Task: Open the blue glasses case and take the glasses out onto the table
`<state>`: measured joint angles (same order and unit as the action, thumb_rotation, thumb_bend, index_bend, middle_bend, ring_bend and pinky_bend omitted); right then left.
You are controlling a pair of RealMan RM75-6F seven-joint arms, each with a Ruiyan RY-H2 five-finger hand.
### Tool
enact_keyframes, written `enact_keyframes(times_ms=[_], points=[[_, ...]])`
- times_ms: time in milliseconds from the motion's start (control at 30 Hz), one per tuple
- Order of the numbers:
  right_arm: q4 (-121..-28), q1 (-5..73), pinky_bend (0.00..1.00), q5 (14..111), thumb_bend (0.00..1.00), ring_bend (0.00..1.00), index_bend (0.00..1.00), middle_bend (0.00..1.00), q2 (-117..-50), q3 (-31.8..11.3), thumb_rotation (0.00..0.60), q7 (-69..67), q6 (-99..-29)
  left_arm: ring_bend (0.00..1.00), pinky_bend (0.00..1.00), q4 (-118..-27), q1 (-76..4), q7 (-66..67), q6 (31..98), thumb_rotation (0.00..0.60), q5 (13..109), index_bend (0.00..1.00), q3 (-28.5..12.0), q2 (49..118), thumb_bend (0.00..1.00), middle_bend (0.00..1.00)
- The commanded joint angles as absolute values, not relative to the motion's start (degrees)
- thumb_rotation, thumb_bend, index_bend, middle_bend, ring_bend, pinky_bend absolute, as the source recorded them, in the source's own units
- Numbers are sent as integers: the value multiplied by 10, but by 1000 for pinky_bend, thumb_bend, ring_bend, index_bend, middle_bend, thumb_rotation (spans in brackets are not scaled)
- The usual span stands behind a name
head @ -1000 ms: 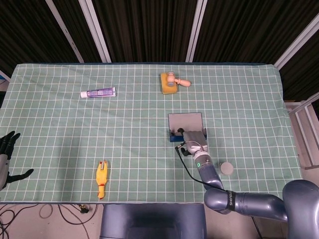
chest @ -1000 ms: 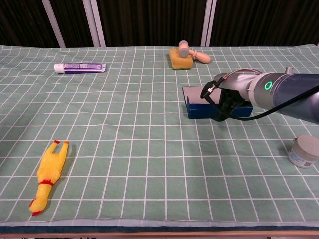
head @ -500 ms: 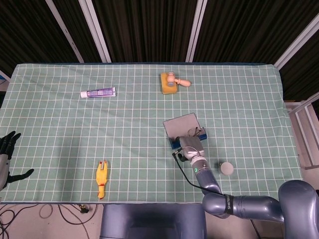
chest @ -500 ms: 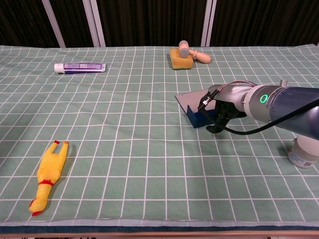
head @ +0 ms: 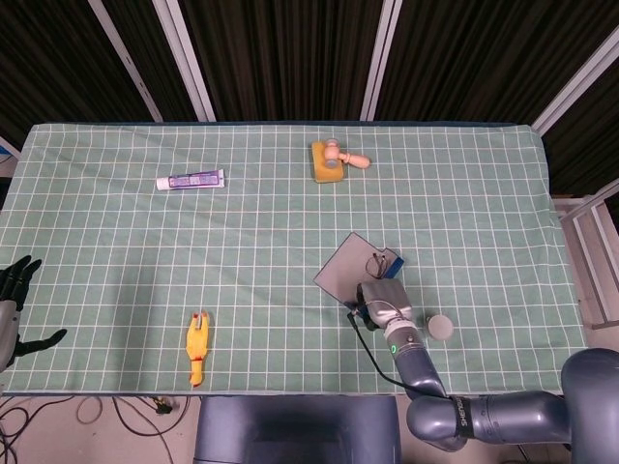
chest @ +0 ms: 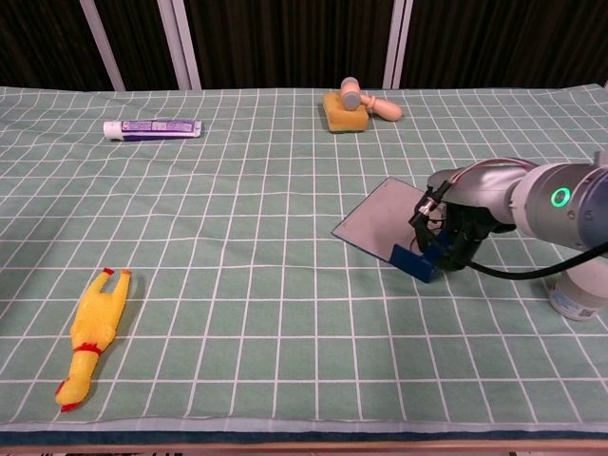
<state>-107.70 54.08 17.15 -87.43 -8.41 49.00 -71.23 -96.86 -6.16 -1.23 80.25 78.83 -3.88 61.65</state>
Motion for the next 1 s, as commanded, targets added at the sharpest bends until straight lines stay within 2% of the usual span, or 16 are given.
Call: enact_keyframes(times_ms=[33,333,700,1000], points=[[-1097,541,914,139,449,1000,475,925,-860,-75,600,515,-736,0,0,-969,-61,-12,803,600,789,0,-39,616,0,0],[-1109,543,914,71,449,1000,475,925,-834,-63,600,556,-744,0,0,-972,-61,-12,799,600,785,0,-38,615,0,0],[-1114,535,914,63,448,1000,475,924,-811,-48,600,575,-767,0,0,-975,-62,-13,797,600,780,0,-39,613,0,0],[-1067,531,914,10,448,1000,475,925,-811,-43,600,604,-761,0,0,-973,-60,-18,800,600,773,0,-45,611,0,0]])
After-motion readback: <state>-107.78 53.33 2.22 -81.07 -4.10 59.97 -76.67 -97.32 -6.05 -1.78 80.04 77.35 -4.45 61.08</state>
